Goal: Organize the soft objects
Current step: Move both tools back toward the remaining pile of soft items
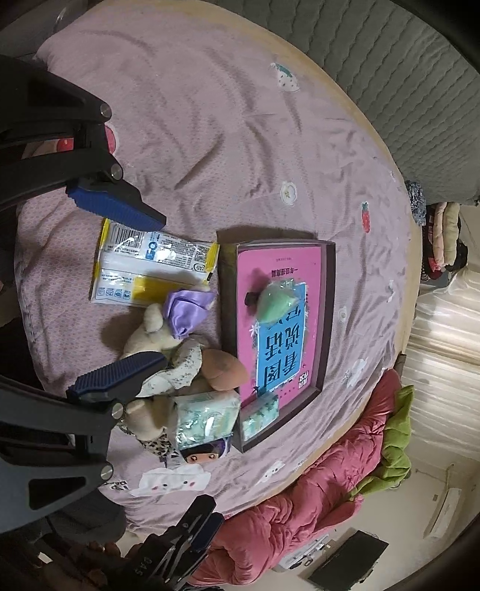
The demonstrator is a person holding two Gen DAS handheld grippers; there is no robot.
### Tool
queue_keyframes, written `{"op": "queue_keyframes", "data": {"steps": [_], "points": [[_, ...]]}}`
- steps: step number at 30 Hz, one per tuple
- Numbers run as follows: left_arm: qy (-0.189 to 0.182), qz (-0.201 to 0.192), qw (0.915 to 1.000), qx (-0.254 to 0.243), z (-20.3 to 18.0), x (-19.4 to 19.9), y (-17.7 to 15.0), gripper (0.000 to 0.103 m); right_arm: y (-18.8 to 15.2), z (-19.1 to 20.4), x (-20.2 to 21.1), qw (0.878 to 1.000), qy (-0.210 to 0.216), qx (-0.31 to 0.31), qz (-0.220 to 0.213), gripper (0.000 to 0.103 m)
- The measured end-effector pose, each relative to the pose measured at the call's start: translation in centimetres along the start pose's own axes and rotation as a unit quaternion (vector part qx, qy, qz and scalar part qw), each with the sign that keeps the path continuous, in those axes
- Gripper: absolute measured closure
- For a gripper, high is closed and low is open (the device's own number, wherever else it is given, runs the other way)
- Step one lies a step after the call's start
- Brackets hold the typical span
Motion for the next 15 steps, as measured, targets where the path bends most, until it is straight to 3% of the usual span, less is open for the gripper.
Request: {"op": "queue_keyframes", "data": {"steps": [15], "points": [[0.021,0.036,0.9991,0.003,1.8,-2.4,-2.0,0.036,-1.2,3.2,-1.0,0.999,0.027,0.020,0.020,0.029]]}}
Point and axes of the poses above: each gripper's, at about its wrist camera, not at the fingertips, and x roughly against the way its jaws point, z to its left, y to its top, the point moved 4 cm from there along -x, roughly the way its jaws point, and after that the axes turned 12 degrees about -y, right-handed, at the moved point
